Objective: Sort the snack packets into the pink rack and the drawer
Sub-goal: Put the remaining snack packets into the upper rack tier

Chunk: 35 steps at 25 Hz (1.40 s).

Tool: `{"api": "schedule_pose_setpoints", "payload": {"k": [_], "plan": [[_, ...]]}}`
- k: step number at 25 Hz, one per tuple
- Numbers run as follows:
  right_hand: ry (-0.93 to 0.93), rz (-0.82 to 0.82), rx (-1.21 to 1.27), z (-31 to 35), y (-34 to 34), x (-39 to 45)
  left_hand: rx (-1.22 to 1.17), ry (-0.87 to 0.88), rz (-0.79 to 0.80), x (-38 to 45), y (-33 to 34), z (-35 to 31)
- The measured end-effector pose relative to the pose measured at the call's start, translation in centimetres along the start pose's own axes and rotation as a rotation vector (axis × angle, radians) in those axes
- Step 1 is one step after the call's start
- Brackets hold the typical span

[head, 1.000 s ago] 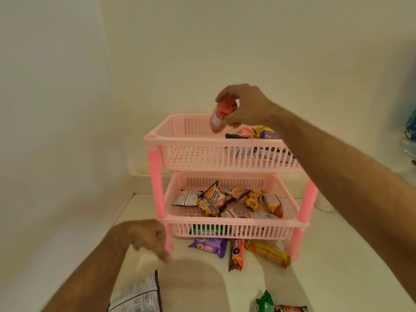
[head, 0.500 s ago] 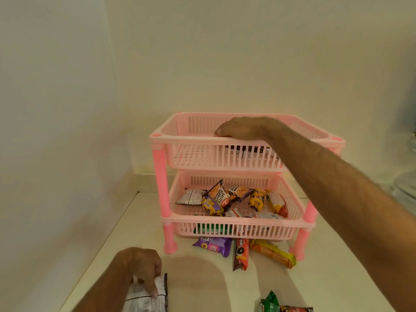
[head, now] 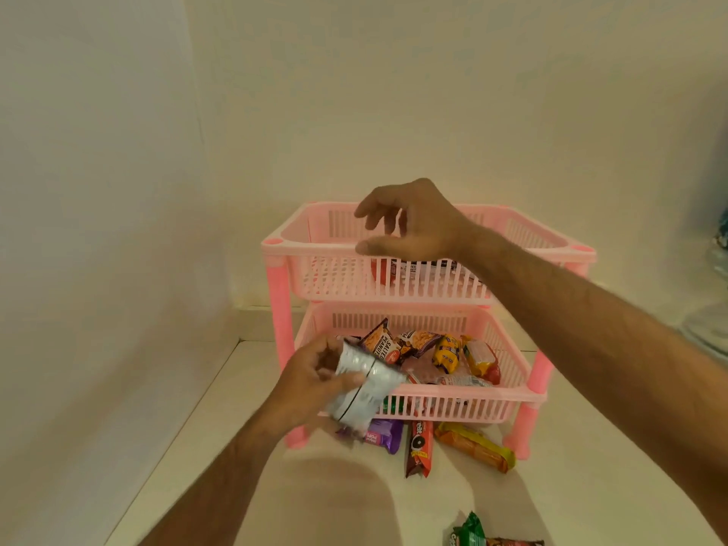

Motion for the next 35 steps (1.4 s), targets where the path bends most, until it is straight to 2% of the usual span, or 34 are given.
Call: {"api": "schedule_pose_setpoints", "payload": {"k": [3,6,9,13,15,18,20,22,24,26,28,29,31,33,35], "plan": [[-0.074,0.137,0.093,2.8,0.7,-0.8,-0.247,0.237,-0.244,1.2,0.6,-4.5],[-0.04,0.255,-0.009,3.2,1.7,-1.2,-0.303,0.345,-0.376,2.0,0.8,-6.8],[-0.008,0.304,0.041,2.4,1.4,-1.7,-0.341,0.352,-0.405,2.5,1.2,-7.2],[0.175,0.483,0.103,0.3,2.0,-2.5,-0.307,0.39,-0.413,2.8,1.8,-6.9],[0.193,0.541,0.151,-0.1,2.2,-2.7,-0.332,0.392,-0.394,3.0,2.0,-6.7],[0.173,0.481,0.219,-0.6,0.2,-2.6,-0.405,0.308,-0.393,3.2,2.0,-5.1],[0.195,0.266,0.373,-2.0,-2.9,-2.1,-0.406,0.155,-0.395,3.2,2.2,-2.5],[0.181,-0.011,0.568,-3.7,-6.1,-1.7,-0.208,0.064,-0.303,3.0,3.2,0.0],[0.162,-0.232,0.672,-5.4,-8.2,-1.3,0.08,0.039,-0.099,2.9,5.2,2.4],[0.215,-0.385,0.601,-7.2,-8.9,-0.8,0.482,-0.005,0.161,2.9,7.7,4.6],[0.345,-0.457,0.386,-9.0,-8.6,-0.4,0.921,0.05,0.324,2.9,9.6,6.0],[0.41,-0.441,0.225,-9.7,-8.2,0.0,1.028,0.111,0.378,3.0,10.4,6.3],[0.47,-0.295,-0.144,-10.5,-6.5,1.1,1.081,0.216,0.485,2.9,12.1,6.6],[0.472,-0.107,-0.408,-10.9,-4.2,1.9,1.108,0.192,0.598,2.8,13.4,7.2],[0.452,0.03,-0.505,-11.4,-2.0,2.3,1.16,0.122,0.696,2.7,14.3,8.1]]}}
Point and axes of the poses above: each hand's wrist, its own x-axis towards the middle knuckle, its own y-axis out of the palm, z = x × y, the point moved 6 cm from there along x, towards the middle knuckle, and after that the axes turned 9 degrees about z, right-handed, at the moved point
